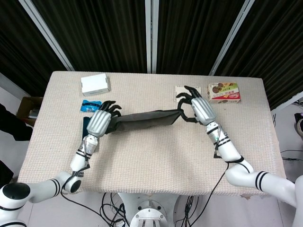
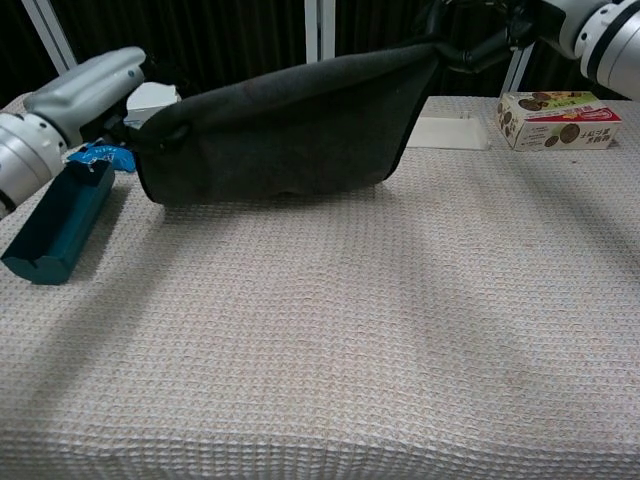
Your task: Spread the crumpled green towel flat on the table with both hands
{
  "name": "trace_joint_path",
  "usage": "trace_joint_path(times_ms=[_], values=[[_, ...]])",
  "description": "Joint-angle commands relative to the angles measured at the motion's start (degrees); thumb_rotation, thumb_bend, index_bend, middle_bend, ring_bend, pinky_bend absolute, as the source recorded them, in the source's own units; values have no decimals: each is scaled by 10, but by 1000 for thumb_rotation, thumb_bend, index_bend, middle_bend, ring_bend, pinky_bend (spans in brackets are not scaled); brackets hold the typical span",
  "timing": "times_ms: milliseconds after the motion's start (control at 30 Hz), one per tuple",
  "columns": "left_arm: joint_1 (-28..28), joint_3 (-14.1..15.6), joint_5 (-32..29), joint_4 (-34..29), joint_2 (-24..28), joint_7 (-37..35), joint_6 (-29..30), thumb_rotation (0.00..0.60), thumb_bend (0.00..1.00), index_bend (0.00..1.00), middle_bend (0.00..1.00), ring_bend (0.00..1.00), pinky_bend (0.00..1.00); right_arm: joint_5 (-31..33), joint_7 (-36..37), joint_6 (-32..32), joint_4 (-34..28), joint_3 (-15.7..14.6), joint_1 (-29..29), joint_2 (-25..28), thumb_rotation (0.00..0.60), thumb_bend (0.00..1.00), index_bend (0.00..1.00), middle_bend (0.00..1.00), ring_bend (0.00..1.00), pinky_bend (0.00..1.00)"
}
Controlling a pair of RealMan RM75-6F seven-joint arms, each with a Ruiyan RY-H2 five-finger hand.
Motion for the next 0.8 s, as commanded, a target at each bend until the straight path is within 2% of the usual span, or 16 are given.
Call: trace_joint_path(times_ms=[33,67,133,233,300,367,667,800], values=[[22,28,17,-44,15,50,-5,600,609,436,238,149,139,-32,8,9,-26,-27,-18,11,600,397,679,250,0,0],[28,39,19,-67,26,70,-12,600,589,407,230,149,139,-43,4,12,-33,-37,-22,14,600,398,679,250,0,0],[35,51,16,-105,46,104,-27,600,483,309,185,139,138,-54,-5,19,-41,-46,-29,17,600,398,679,250,0,0],[45,65,-4,-188,86,171,-54,600,262,179,120,120,136,-72,-16,30,-55,-62,-42,21,600,398,680,250,0,0],[50,68,-11,-235,107,205,-57,600,161,156,112,120,136,-84,-29,37,-59,-73,-49,22,600,398,680,250,0,0],[55,72,-14,-275,126,226,-61,600,106,148,109,120,136,-95,-43,42,-62,-83,-55,22,600,398,680,250,0,0],[64,83,-4,-426,222,237,-88,600,82,149,109,121,136,-158,-112,71,-69,-135,-84,25,600,400,680,250,0,0],[66,70,4,-447,249,213,-88,600,82,151,109,121,136,-184,-142,78,-67,-160,-98,29,600,400,680,250,0,0]])
